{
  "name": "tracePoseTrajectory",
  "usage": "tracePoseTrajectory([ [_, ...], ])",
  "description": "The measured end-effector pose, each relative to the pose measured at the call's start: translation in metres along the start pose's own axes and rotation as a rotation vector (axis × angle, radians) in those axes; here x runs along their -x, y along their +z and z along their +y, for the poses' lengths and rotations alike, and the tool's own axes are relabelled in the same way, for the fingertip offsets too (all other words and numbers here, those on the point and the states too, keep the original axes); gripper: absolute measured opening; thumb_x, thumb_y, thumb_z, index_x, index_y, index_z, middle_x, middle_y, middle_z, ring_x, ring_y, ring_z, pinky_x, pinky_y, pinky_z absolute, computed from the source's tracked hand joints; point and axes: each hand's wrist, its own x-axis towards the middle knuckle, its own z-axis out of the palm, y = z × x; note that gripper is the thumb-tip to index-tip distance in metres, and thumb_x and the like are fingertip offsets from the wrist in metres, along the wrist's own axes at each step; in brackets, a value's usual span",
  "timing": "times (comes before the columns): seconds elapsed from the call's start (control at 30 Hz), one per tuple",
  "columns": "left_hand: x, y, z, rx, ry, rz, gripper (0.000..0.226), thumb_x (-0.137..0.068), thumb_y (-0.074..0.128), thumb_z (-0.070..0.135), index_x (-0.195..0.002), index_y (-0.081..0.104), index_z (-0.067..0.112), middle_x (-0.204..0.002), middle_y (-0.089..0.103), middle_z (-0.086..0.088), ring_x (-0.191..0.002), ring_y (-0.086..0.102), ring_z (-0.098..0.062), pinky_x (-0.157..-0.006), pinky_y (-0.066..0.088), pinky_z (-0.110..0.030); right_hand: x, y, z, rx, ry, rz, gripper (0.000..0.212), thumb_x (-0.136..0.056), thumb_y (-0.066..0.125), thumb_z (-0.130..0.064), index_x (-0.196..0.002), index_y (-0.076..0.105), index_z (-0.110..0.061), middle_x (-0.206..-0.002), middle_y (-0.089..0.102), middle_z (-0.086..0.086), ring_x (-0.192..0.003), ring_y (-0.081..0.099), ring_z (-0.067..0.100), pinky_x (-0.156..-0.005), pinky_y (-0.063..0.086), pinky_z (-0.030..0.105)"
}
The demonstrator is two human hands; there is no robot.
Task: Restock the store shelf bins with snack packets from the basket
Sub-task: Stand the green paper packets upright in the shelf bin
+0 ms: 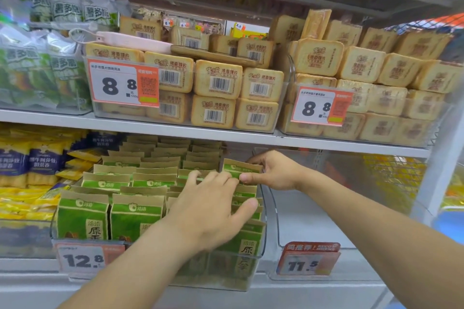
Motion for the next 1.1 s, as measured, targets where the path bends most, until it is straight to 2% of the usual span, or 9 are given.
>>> tracePoseTrajectory([
  [0.13,-0.004,0.004,-0.001,-0.054,0.004,0.011,0.073,-0.091,0.01,0.071,-0.137,0.047,0.029,-0.125,0.05,0.012,-0.117,0.04,-0.01,-0.108,0.03,-0.038,-0.004,0.001,0.001,0.039,-0.007,0.008,0.036,-0.088,0.071,-0.044,-0.101,0.074,-0.011,-0.095,0.077,0.003,-0.088,0.07,0.018,-0.075,0.054,0.027],
  [0.23,0.003,0.004,-0.002,-0.066,0.032,0.017,0.08,-0.085,0.002,0.074,-0.128,0.054,0.031,-0.114,0.047,0.015,-0.113,0.038,-0.008,-0.108,0.029,-0.035,-0.011,0.003,0.0,0.074,0.005,0.087,0.036,-0.091,0.07,-0.041,-0.116,0.068,-0.015,-0.104,0.069,-0.006,-0.09,0.062,0.01,-0.072,0.044,0.015],
  [0.3,0.009,0.002,-0.001,-0.072,0.034,-0.017,0.078,-0.086,0.004,0.074,-0.13,0.054,0.032,-0.117,0.046,0.016,-0.119,0.035,-0.007,-0.112,0.024,-0.033,-0.019,0.005,0.002,0.111,0.065,0.122,0.042,-0.092,0.069,-0.04,-0.128,0.062,-0.02,-0.11,0.063,-0.007,-0.101,0.057,0.011,-0.08,0.041,0.018],
  [0.4,0.013,0.0,0.001,-0.066,0.021,-0.061,0.071,-0.091,0.012,0.073,-0.138,0.048,0.032,-0.131,0.046,0.016,-0.131,0.03,-0.006,-0.119,0.012,-0.034,-0.03,0.01,0.007,0.133,0.1,0.131,0.045,-0.089,0.072,-0.04,-0.129,0.061,-0.022,-0.125,0.065,-0.001,-0.115,0.059,0.02,-0.094,0.046,0.028],
  [0.53,0.013,0.0,0.0,-0.093,0.009,-0.115,0.072,-0.091,0.013,0.074,-0.138,0.047,0.031,-0.133,0.053,0.015,-0.135,0.03,-0.009,-0.122,0.006,-0.038,-0.041,0.016,0.013,0.068,0.122,0.187,0.044,-0.084,0.078,-0.036,-0.123,0.063,-0.021,-0.12,0.066,0.0,-0.115,0.06,0.024,-0.099,0.049,0.035],
  [0.63,0.013,-0.001,-0.001,-0.097,0.015,-0.137,0.071,-0.09,0.014,0.074,-0.137,0.048,0.033,-0.129,0.054,0.017,-0.13,0.033,-0.008,-0.121,0.007,-0.036,-0.047,0.016,0.013,0.243,0.177,0.082,0.051,-0.084,0.076,-0.043,-0.127,0.06,-0.021,-0.128,0.061,0.001,-0.118,0.058,0.024,-0.09,0.044,0.026],
  [0.77,0.014,-0.007,-0.001,-0.083,0.024,-0.164,0.069,-0.092,0.016,0.073,-0.141,0.045,0.034,-0.135,0.05,0.018,-0.134,0.028,-0.006,-0.121,0.004,-0.033,-0.05,0.008,0.005,0.359,0.212,-0.072,0.049,-0.085,0.074,-0.047,-0.125,0.059,-0.023,-0.127,0.06,0.001,-0.116,0.057,0.025,-0.084,0.042,0.027],
  [0.97,0.015,-0.009,-0.001,-0.077,0.033,-0.197,0.07,-0.092,0.015,0.074,-0.144,0.041,0.036,-0.141,0.045,0.02,-0.137,0.022,-0.004,-0.118,0.0,-0.031,-0.043,0.001,0.001,0.34,0.188,-0.15,0.072,-0.08,0.074,-0.059,-0.138,0.052,-0.022,-0.142,0.054,0.002,-0.126,0.053,0.024,-0.103,0.044,0.032],
  [1.1,0.013,-0.007,-0.004,-0.047,0.036,-0.188,0.069,-0.09,0.014,0.076,-0.146,0.035,0.041,-0.141,0.04,0.026,-0.135,0.023,0.001,-0.118,0.001,-0.029,-0.032,-0.005,0.002,0.223,0.136,-0.145,0.063,-0.081,0.076,-0.053,-0.131,0.057,-0.019,-0.133,0.06,0.003,-0.122,0.057,0.023,-0.104,0.046,0.036],
])
